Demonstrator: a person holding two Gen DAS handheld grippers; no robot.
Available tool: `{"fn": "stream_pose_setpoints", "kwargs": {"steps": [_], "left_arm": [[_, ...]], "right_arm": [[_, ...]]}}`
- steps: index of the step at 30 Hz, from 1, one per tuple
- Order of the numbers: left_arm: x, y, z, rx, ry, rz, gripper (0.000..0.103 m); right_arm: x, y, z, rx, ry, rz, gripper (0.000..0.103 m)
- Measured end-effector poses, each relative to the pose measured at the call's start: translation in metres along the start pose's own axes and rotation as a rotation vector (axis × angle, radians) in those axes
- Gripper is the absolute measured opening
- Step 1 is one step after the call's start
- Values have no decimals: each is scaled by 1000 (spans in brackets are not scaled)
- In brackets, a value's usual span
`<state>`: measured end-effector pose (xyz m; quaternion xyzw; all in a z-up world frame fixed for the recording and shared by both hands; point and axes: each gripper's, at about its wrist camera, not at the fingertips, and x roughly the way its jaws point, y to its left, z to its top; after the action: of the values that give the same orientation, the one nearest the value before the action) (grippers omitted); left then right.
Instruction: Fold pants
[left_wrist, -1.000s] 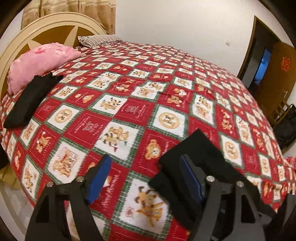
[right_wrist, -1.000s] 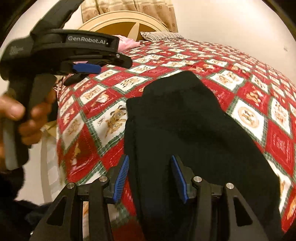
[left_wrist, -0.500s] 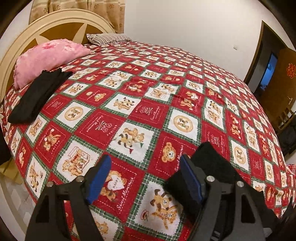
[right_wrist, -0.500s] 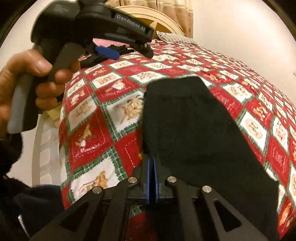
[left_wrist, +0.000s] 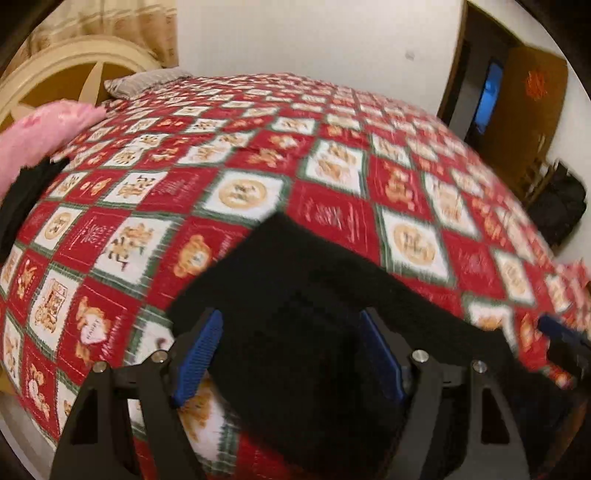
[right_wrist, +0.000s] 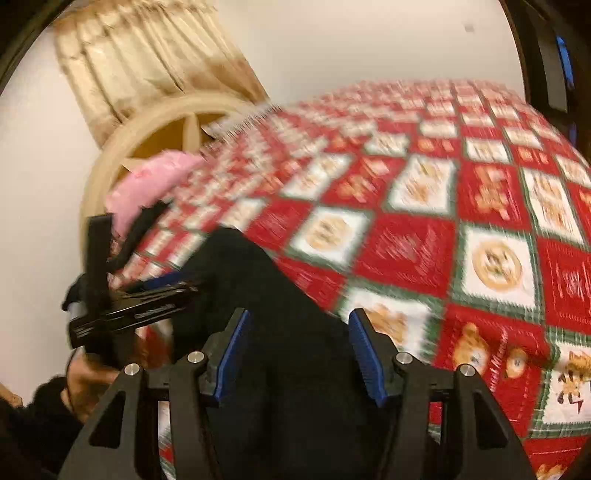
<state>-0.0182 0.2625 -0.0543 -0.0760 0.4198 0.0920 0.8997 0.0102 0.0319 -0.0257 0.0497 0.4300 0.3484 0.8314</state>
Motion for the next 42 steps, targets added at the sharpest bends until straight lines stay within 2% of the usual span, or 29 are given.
{"fn": "stream_pose_setpoints", "kwargs": {"steps": [2, 5, 7, 12, 15, 17, 19, 22, 26, 30, 32, 34, 35, 37, 39, 41, 42], "left_arm": [[5, -8, -5, 48, 0, 62, 79], [7, -15, -11, 77, 4, 100, 80], [8, -18, -13, 99, 6, 113, 85], [9, -21, -14, 106, 0, 122, 88], [5, -24, -14, 100, -6, 96, 88], [7, -29, -16, 114, -4, 69, 88], [11, -33, -18, 131, -5, 84, 89], [12, -33, -19, 127, -15, 86, 91], [13, -34, -19, 127, -14, 89, 92], [13, -34, -20, 130, -15, 90, 93], [14, -32, -21, 134, -15, 87, 95], [15, -31, -21, 140, -16, 82, 97], [15, -30, -21, 142, -15, 78, 97], [14, -28, -20, 144, -12, 72, 98], [14, -28, -21, 147, -17, 70, 98], [15, -30, -21, 150, -20, 79, 99], [15, -31, -21, 150, -18, 83, 99]], "right_arm": [[17, -4, -2, 22, 62, 25, 57], [29, -2, -6, 58, 107, 107, 55], [31, 6, -10, 33, 123, 81, 55], [29, -11, -8, 83, 97, 30, 55], [35, -16, -14, 141, 157, 139, 55], [36, -8, -16, 113, 178, 164, 55], [39, -6, -16, 112, 191, 194, 55], [50, -10, -9, 161, 173, 214, 55], [70, -21, 3, 273, 107, 255, 56], [61, -38, 8, 351, 48, 271, 56], [53, -55, 9, 415, 46, 303, 53], [44, -69, 10, 453, 53, 309, 43], [36, -73, 8, 455, 50, 288, 43], [2, -82, 6, 430, -33, 114, 44], [-42, -95, 0, 447, -118, 3, 44], [-93, -106, -9, 474, -185, -164, 45], [-129, -114, -17, 476, -230, -290, 46]]}}
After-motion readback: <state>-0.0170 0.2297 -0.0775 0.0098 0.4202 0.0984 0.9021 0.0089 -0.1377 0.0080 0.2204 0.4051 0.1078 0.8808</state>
